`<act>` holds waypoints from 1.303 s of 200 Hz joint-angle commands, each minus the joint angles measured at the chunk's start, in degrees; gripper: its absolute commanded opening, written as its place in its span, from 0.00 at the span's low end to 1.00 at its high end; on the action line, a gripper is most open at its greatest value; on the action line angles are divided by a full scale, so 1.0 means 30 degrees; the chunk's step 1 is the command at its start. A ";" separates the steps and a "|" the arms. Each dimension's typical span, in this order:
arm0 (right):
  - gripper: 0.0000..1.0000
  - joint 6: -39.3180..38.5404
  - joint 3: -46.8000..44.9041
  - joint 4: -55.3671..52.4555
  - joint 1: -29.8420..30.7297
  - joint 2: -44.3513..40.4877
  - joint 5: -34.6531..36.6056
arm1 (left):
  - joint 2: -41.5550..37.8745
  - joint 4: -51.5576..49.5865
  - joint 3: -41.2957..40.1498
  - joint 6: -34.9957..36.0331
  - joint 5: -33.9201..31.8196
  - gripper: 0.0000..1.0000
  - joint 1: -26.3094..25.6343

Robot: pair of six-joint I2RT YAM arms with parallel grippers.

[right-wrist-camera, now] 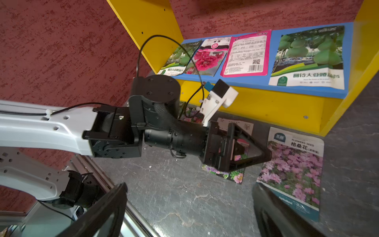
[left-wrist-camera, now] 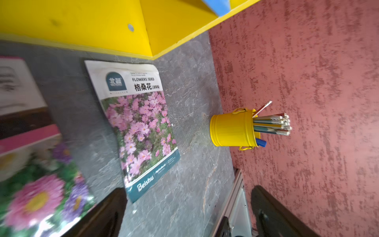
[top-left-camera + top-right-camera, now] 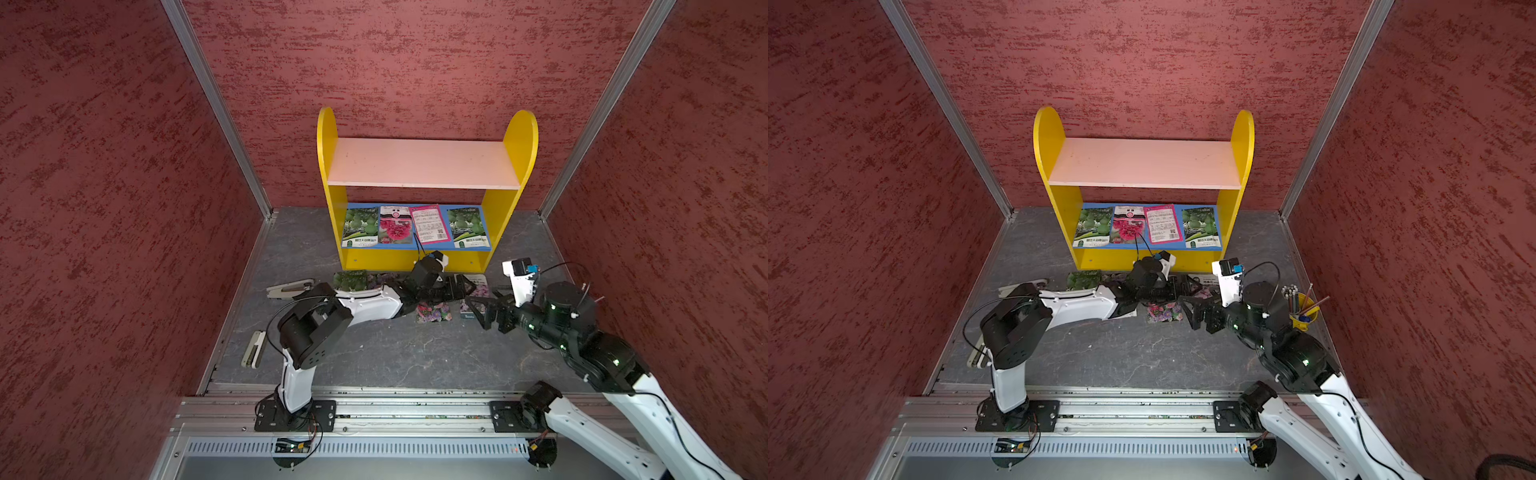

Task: Take the seed bag off the shelf
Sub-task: Place the seed packet at the center of the board, then pick up the seed packet from the shelf.

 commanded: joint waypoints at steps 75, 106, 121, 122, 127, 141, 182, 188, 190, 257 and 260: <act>0.98 -0.2853 0.2754 0.5243 -0.0210 0.7991 0.2930 | -0.8437 -0.7255 -0.2103 0.6183 -0.2269 1.00 0.1352; 0.98 -0.3402 0.4046 0.5943 -0.0787 1.0555 0.2681 | -1.0178 -0.8582 -0.2706 0.6093 -0.2995 1.00 0.2232; 0.98 -0.3432 0.4336 0.6430 -0.1240 1.1446 0.2469 | -1.0981 -0.9110 -0.2958 0.6415 -0.3445 1.00 0.2385; 0.98 -0.3408 0.4356 0.6468 -0.1262 1.1530 0.2461 | -1.1048 -0.9130 -0.2986 0.6417 -0.3507 1.00 0.2377; 0.98 -0.3370 0.4424 0.6640 -0.1454 1.1791 0.2430 | -1.1354 -0.9125 -0.3166 0.6531 -0.3664 1.00 0.2398; 0.98 -0.3268 0.4547 0.7146 -0.1899 1.2494 0.2148 | -1.2271 -0.8708 -0.3798 0.6934 -0.3555 1.00 0.2486; 0.98 -0.3310 0.5353 0.8146 -0.2805 1.4411 0.2350 | -1.3841 -0.9299 -0.4382 0.7876 -0.3007 1.00 0.2916; 0.98 -0.3383 0.5467 0.8301 -0.2886 1.4653 0.2636 | -1.3940 -0.9328 -0.4443 0.7962 -0.2578 1.00 0.3052; 0.98 -0.3420 0.5505 0.8390 -0.2915 1.4740 0.2726 | -1.3976 -0.9356 -0.4462 0.7984 -0.2486 1.00 0.3089; 0.98 -0.4465 0.7568 0.9182 -0.4286 1.8259 0.3822 | -1.4977 -1.0732 -0.4682 0.8972 -0.2814 1.00 0.3308; 0.98 -0.4490 0.7631 0.9239 -0.4362 1.8411 0.3803 | -1.5005 -1.0795 -0.4683 0.9016 -0.2922 1.00 0.3307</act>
